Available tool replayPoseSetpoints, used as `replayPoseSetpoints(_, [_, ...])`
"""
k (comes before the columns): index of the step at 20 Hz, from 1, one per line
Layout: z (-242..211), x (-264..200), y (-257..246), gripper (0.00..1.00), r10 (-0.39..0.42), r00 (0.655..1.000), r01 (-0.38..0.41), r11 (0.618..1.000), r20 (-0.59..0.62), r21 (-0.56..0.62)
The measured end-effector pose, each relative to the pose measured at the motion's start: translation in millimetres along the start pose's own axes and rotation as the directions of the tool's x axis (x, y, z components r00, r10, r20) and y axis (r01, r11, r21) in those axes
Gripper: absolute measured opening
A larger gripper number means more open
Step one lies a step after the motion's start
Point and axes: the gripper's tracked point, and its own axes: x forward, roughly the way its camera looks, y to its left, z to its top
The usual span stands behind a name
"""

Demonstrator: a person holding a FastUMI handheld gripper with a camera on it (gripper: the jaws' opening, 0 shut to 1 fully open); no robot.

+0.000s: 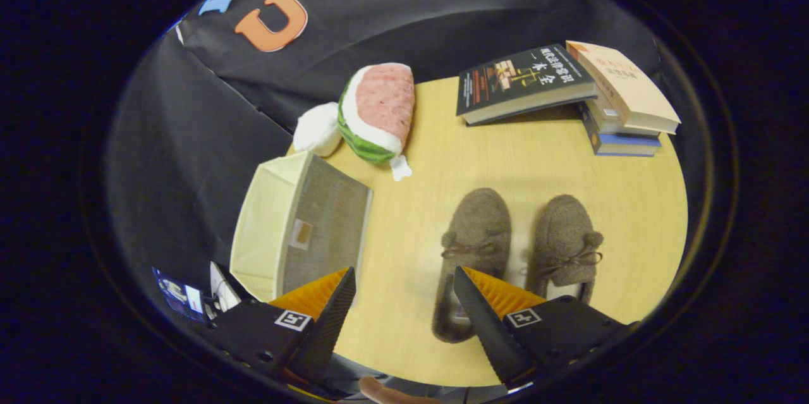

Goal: Open the storage box then place both shoes into the box .Put the left shoe in first, then the right shoe, with the right side of both shoes facing outward in a uniform manner.

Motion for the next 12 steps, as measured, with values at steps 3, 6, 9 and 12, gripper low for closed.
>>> replayPoseSetpoints(3, [-19.3, 9.9, -40.1, 0.95, -0.109, 0.994, 0.108, 0.994, -0.024, -0.028])
replayPoseSetpoints(6, [-38.1, 22.4, -69.5, 0.91, -0.189, 0.979, 0.187, 0.982, -0.074, -0.026])
replayPoseSetpoints(9, [-42.5, 35.7, -79.2, 0.82, -0.225, 0.969, 0.224, 0.974, -0.098, -0.019])
replayPoseSetpoints(12, [-36.1, 48.4, -76.2, 0.72, -0.229, 0.969, 0.230, 0.973, -0.092, -0.008])
